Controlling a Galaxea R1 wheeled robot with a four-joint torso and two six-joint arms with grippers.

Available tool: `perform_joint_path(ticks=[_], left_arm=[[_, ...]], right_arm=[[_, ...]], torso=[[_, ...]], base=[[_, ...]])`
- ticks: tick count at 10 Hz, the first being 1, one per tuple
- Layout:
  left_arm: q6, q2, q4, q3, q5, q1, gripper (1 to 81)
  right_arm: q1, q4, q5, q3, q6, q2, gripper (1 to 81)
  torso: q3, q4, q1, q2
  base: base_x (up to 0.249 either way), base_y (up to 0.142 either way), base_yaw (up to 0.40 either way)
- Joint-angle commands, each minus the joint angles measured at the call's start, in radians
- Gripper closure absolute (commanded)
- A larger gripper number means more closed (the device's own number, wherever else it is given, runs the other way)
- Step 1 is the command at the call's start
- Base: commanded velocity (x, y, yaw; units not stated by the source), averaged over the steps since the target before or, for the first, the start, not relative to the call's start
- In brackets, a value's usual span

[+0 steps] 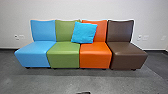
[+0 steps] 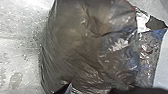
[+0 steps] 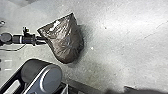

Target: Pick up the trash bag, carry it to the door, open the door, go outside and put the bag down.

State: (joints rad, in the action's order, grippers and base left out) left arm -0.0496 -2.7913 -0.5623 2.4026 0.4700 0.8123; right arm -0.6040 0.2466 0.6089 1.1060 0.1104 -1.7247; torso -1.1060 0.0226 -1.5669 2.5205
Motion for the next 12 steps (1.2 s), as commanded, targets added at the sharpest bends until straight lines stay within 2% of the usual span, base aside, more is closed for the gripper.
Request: perform_joint_path(ticks=[1,3,4,7,8,10,12], left_arm=[[0.004,-0.048,-0.007,0.058,0.102,-0.146,1.0],[0.005,-0.080,-0.007,0.102,0.118,-0.147,1.0],[0.007,-0.088,-0.007,0.116,0.119,-0.144,1.0],[0.008,-0.097,-0.008,0.135,0.116,-0.138,1.0],[0.008,-0.097,-0.008,0.136,0.116,-0.135,1.0],[0.008,-0.100,-0.010,0.139,0.111,-0.129,1.0],[0.010,-0.107,-0.011,0.147,0.107,-0.120,1.0]], right_arm=[[0.121,0.028,0.120,-0.042,0.043,0.067,1.0],[0.117,0.026,0.120,-0.046,0.041,0.064,1.0],[0.120,0.025,0.120,-0.049,0.043,0.063,1.0],[0.128,0.030,0.120,-0.052,0.045,0.057,1.0],[0.138,0.033,0.121,-0.052,0.052,0.057,1.0],[0.154,0.028,0.123,-0.068,0.060,0.058,1.0],[0.157,0.031,0.141,-0.069,0.060,0.058,1.0]], torso=[[0.000,0.000,-0.064,0.099],[-0.095,0.000,-0.108,0.170],[-0.103,0.000,-0.123,0.180],[-0.171,0.000,-0.173,0.180],[-0.128,0.000,-0.173,0.180],[-0.151,0.000,-0.173,0.180],[-0.149,0.000,-0.166,0.166]], base=[[0.000,0.000,0.000],[0.000,0.000,0.000],[0.000,0.000,0.000],[0.000,0.000,0.000],[0.000,0.000,0.000],[0.000,0.000,0.000],[0.000,0.000,0.000]])
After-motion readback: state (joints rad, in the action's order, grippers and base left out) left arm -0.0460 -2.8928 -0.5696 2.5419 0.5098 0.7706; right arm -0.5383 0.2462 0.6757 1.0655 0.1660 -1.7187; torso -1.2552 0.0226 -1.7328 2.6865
